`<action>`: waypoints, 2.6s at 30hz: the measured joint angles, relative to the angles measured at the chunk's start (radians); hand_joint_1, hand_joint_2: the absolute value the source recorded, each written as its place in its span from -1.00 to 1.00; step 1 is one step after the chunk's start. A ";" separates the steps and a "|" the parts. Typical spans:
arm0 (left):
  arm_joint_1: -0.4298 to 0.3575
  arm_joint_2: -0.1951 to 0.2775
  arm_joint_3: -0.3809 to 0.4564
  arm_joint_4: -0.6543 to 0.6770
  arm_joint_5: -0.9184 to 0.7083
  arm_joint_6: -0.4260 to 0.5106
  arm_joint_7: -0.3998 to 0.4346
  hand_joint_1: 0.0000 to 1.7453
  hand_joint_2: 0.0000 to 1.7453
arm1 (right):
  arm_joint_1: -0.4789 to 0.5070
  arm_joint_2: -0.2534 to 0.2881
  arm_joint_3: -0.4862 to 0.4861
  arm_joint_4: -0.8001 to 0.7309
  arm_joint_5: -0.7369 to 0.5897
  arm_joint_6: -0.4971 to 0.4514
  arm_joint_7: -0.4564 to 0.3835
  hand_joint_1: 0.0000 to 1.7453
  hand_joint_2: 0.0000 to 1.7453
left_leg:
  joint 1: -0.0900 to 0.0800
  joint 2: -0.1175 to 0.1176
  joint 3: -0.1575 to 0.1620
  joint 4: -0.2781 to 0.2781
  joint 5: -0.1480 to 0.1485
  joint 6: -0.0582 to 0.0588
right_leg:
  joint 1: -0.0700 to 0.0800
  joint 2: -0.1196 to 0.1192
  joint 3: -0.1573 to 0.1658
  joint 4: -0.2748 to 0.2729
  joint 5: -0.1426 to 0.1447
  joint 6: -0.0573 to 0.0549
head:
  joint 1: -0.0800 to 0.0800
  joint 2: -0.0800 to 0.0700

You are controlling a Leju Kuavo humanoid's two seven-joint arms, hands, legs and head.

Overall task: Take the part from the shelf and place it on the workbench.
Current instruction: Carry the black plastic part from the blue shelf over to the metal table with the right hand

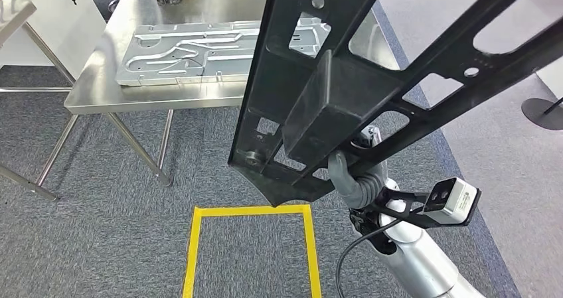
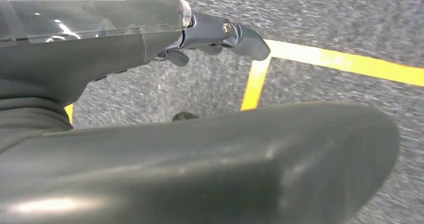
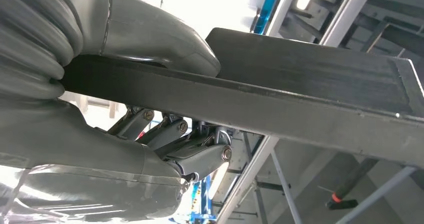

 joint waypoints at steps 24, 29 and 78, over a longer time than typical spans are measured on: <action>0.015 -0.003 0.010 0.000 0.000 -0.005 -0.006 -1.00 -1.00 | 0.120 0.042 -0.082 -0.078 0.084 0.051 -0.001 1.00 1.00 | -0.011 -0.010 0.092 -0.160 0.022 0.036 | 0.008 0.002 -0.098 0.055 0.030 0.028 | 0.000 0.000; 0.008 -0.003 0.009 0.000 -0.002 -0.010 -0.008 -1.00 -1.00 | 0.137 0.047 -0.095 -0.116 0.102 0.048 -0.001 1.00 1.00 | -0.008 -0.006 0.070 -0.070 0.017 0.007 | 0.004 0.007 -0.051 0.025 0.026 -0.001 | 0.000 0.000; -0.004 0.015 -0.006 0.000 0.000 -0.023 -0.014 -1.00 -1.00 | -0.260 0.040 -0.414 0.485 0.886 -0.453 0.285 1.00 1.00 | 0.002 0.004 -0.039 -0.149 0.133 0.037 | -0.001 0.007 -0.109 0.279 -0.158 0.051 | 0.000 0.000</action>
